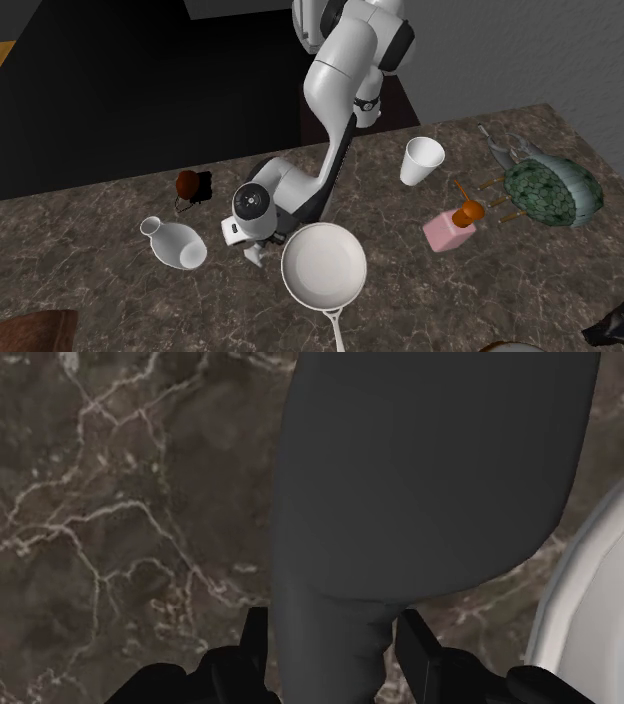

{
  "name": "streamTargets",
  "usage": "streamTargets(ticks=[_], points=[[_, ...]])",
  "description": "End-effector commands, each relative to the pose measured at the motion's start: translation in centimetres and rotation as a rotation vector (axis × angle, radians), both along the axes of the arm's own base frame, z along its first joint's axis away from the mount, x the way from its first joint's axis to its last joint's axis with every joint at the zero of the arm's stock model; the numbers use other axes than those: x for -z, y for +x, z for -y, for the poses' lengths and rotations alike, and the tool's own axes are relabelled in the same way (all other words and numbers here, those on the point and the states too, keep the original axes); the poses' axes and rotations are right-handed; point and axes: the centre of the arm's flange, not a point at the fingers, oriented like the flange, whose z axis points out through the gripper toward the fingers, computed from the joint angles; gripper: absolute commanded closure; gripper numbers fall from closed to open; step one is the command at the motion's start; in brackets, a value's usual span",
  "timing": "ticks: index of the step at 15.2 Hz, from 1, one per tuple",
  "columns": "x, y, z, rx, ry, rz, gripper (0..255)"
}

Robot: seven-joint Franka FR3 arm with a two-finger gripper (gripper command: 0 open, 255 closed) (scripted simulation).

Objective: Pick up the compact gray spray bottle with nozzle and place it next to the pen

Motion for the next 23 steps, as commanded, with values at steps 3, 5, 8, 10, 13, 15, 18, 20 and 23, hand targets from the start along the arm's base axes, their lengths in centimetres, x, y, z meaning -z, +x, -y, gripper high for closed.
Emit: streamTargets(ticks=[3,5,8,10,13,15,18,20,23], points=[[-2.2,-0.1,0.0,0.0,0.0,0.0,255],[-3.2,-0.1,0.0,0.0,0.0,0.0,255],[-4.8,-0.1,0.0,0.0,0.0,0.0,255],[-5.8,-0.1,0.0,0.0,0.0,0.0,255],[-7.4,-0.1,0.0,0.0,0.0,0.0,255],[-7.9,-0.7,-1.2,0.0,0.0,0.0,255],[-7.9,-2.5,-4.7,0.0,0.0,0.0,255],[-7.9,-3.7,-7.1,0.0,0.0,0.0,255],[-7.9,-5.5,-10.6,0.0,0.0,0.0,255]])
